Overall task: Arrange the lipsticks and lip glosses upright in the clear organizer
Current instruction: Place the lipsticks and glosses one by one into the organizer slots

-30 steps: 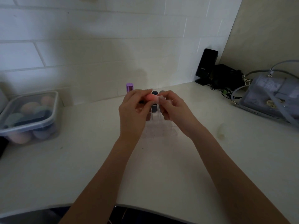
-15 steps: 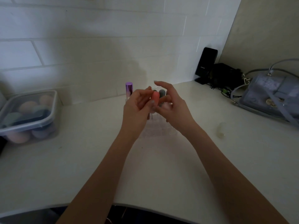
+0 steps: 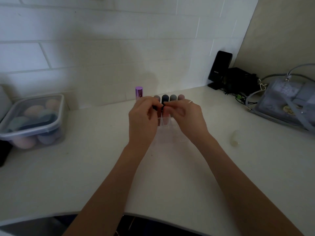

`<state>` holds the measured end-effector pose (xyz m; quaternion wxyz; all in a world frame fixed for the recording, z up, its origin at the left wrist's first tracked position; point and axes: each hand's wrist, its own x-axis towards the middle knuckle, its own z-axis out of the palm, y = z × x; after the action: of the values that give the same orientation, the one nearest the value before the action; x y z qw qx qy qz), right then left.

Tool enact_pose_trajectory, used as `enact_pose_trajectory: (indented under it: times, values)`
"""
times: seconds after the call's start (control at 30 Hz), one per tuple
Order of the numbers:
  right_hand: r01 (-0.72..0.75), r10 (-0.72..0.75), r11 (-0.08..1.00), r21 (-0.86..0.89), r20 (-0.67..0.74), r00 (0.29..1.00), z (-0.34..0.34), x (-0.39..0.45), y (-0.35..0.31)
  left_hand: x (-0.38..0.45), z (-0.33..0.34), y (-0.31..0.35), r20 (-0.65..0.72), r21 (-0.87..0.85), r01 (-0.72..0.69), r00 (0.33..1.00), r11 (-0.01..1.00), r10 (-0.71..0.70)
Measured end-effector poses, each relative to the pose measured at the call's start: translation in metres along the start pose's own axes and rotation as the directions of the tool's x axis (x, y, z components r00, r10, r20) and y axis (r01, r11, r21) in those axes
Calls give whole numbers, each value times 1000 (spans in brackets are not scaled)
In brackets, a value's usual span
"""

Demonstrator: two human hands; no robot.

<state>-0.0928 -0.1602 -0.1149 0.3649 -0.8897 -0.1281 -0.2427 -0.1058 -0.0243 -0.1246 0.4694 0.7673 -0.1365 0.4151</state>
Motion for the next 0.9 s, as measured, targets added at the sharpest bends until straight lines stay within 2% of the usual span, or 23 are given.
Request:
enact_pose_trajectory:
  times: [0.07, 0.1, 0.13, 0.17, 0.2, 0.23, 0.27, 0.3, 0.33, 0.5, 0.67, 0.77, 0.9]
  values:
    - [-120, 151, 955, 271, -97, 984, -7, 4, 1, -1, 0, 2, 45, 58, -38, 998, 998, 35]
    - [-220, 290, 872, 437, -99, 952, -13, 8, 2, -1, -1, 3, 61, 84, -51, 997, 995, 46]
    - [-313, 417, 731, 607, -34, 908, -19, 11, 1, -2, -1, 5, 67, 112, -59, 996, 992, 52]
    - [-358, 480, 593, 722, 41, 876, -24, 14, 2, -2, -1, 6, 65, 138, -62, 996, 988, 54]
    - [-370, 485, 522, 769, 90, 870, -27, 15, 4, -2, -1, 6, 58, 160, -62, 997, 985, 53]
    - [-366, 447, 551, 750, 105, 888, -28, 14, 6, -1, -1, 6, 49, 180, -52, 998, 982, 44]
    - [-336, 395, 627, 703, 86, 915, -28, 13, 6, -1, -2, 5, 43, 194, -39, 999, 980, 32]
    - [-277, 332, 699, 659, 43, 942, -25, 10, 8, 0, -2, 5, 42, 203, -32, 999, 979, 24]
    - [-229, 290, 728, 646, 14, 957, -23, 8, 9, 0, -2, 4, 49, 211, -32, 999, 977, 22]
    - [-174, 296, 755, 632, -91, 951, -11, 6, 7, -2, 0, 4, 138, 234, -65, 990, 970, 33]
    - [-112, 220, 767, 632, -94, 971, -5, 3, 4, -1, 0, 2, 169, 236, -63, 985, 970, 23]
    - [-112, 218, 817, 566, -124, 968, -6, 3, 4, -1, 2, 2, 187, 240, -75, 982, 968, 29]
    - [-88, 206, 827, 556, -153, 967, -5, 2, 4, -2, 1, 4, 190, 226, -107, 980, 968, 64]
